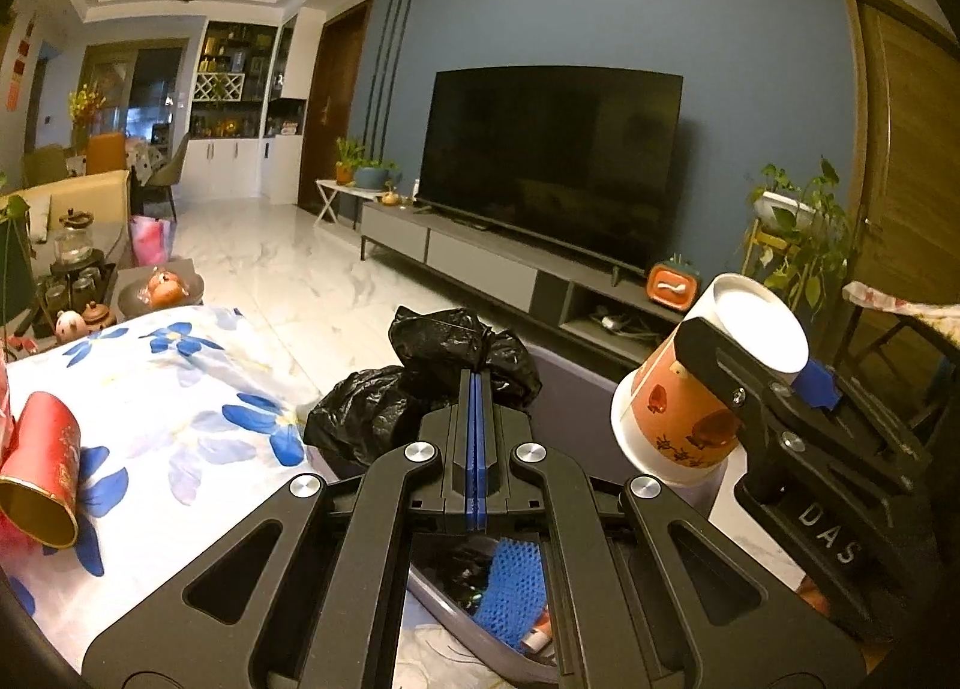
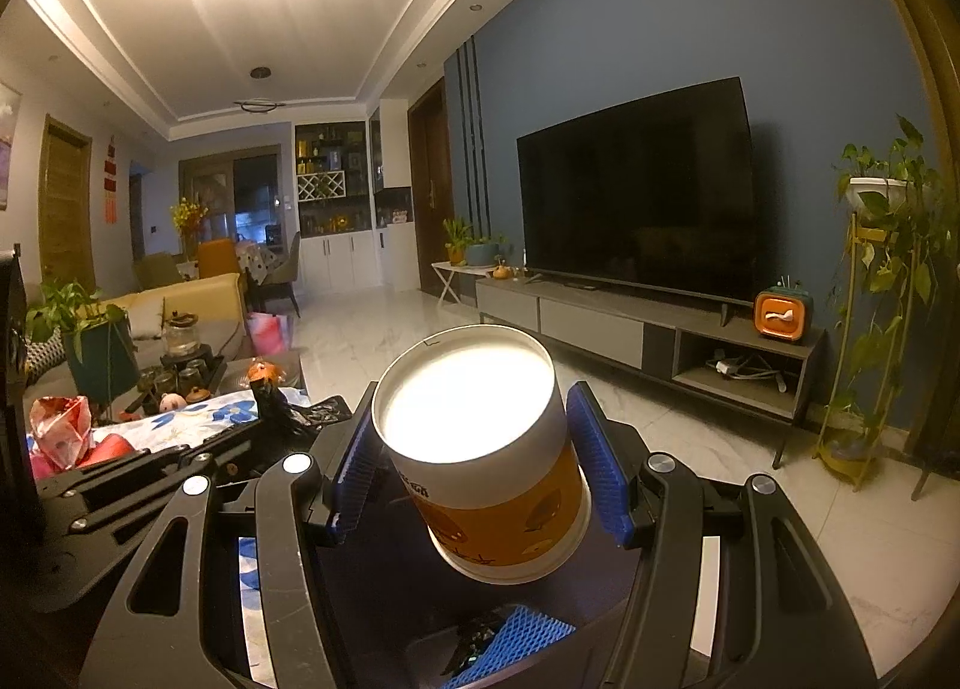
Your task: Collect trash
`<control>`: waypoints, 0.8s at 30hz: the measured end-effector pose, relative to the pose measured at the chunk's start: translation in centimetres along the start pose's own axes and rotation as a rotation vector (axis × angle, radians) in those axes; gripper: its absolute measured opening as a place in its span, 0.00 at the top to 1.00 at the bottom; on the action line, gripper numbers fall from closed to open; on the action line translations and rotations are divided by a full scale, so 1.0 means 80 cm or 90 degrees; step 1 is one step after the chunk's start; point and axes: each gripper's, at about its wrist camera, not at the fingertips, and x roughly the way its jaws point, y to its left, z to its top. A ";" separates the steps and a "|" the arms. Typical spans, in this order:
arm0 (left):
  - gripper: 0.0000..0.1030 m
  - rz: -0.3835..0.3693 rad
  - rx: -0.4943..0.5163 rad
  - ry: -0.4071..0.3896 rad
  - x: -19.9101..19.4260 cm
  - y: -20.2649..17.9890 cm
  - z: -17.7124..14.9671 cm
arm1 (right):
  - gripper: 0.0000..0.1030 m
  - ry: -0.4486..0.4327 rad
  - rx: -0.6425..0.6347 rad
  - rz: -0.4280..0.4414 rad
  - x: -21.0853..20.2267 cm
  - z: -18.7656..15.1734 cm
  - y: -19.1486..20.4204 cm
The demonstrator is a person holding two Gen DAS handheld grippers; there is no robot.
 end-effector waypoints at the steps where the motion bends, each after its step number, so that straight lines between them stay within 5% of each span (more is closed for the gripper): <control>1: 1.00 -0.006 0.003 0.004 0.003 -0.002 -0.001 | 0.42 0.001 0.000 -0.001 0.001 0.000 -0.002; 6: 0.98 -0.002 0.024 0.015 0.010 -0.008 -0.006 | 0.42 0.007 0.009 -0.002 0.007 -0.002 -0.003; 11: 0.43 0.036 0.004 0.007 0.005 0.008 -0.009 | 0.41 0.011 0.015 0.007 0.014 -0.002 -0.003; 17: 0.26 0.091 -0.049 -0.016 -0.023 0.040 -0.014 | 0.29 0.007 0.012 0.027 0.017 -0.004 0.006; 24: 0.19 0.172 -0.058 -0.042 -0.075 0.063 -0.019 | 0.19 -0.025 0.002 0.019 -0.010 0.000 0.014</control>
